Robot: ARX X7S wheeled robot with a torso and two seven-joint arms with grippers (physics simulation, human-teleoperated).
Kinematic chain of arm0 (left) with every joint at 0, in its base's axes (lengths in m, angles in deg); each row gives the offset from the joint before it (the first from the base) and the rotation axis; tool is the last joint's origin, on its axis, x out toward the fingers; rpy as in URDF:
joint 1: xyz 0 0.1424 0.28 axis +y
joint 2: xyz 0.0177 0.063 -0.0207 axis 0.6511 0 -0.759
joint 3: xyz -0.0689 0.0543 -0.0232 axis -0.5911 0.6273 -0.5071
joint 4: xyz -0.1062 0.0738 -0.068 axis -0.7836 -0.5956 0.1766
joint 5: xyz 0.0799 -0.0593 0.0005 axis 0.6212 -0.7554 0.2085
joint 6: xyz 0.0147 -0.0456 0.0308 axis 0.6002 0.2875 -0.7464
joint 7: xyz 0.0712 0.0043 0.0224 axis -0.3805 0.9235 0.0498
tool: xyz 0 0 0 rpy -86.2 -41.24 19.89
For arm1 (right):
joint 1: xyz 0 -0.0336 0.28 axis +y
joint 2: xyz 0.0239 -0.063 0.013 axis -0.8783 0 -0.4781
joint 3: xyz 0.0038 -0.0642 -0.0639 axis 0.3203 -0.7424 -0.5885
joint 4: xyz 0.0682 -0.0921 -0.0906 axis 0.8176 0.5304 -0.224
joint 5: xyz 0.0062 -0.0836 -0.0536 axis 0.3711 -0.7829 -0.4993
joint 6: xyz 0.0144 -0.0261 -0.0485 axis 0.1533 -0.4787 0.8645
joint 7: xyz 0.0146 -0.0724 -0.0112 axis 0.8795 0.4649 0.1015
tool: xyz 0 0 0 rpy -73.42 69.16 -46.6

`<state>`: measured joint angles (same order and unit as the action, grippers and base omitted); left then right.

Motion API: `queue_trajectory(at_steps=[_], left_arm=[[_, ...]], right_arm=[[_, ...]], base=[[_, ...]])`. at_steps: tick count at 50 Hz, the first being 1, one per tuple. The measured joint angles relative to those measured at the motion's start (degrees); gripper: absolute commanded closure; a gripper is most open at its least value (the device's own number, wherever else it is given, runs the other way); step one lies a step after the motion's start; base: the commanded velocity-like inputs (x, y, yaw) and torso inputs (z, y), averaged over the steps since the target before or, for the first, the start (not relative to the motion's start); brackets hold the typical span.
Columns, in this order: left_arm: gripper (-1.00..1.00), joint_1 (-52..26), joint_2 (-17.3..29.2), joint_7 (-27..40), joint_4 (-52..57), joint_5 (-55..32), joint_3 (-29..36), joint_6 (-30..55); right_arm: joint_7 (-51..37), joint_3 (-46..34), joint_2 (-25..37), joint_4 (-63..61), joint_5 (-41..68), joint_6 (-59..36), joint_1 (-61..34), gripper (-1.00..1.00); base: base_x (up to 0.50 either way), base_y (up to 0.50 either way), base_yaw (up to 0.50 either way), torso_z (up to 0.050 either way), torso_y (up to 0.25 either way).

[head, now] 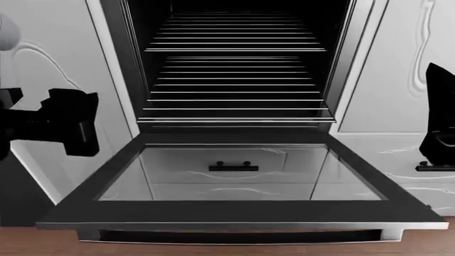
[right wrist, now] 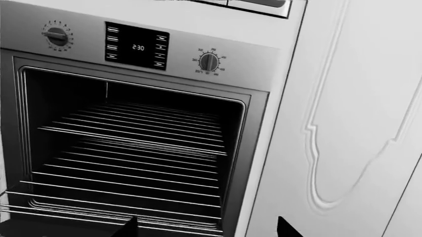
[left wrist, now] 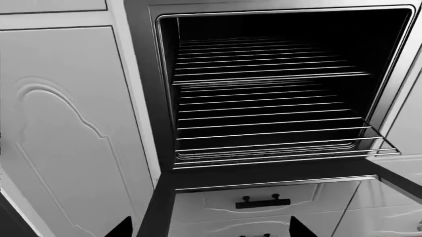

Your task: Fully slide the bottom oven rack out.

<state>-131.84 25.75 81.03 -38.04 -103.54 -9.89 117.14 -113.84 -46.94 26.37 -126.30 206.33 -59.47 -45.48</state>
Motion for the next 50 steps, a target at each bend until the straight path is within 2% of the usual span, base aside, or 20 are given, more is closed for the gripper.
queue_trajectory(at_steps=[40, 50], left_arm=[[-1.0, 0.26, 0.23, -0.94, 0.27, 0.33, 1.91, -1.03], [-1.0, -0.21, 0.38, -0.9, 0.21, -0.09, 2.32, -1.2]], right_arm=[[-0.81, -2.15, 0.66, 0.74, 1.28, -0.17, -1.71, -1.0], [-1.5, -3.24, 0.61, 1.07, 2.26, -0.3, -3.0, -1.0]], base=[[0.41, 0.0, 0.0, 0.0, 0.001], [0.07, 0.0, 0.0, 0.0, 0.001]])
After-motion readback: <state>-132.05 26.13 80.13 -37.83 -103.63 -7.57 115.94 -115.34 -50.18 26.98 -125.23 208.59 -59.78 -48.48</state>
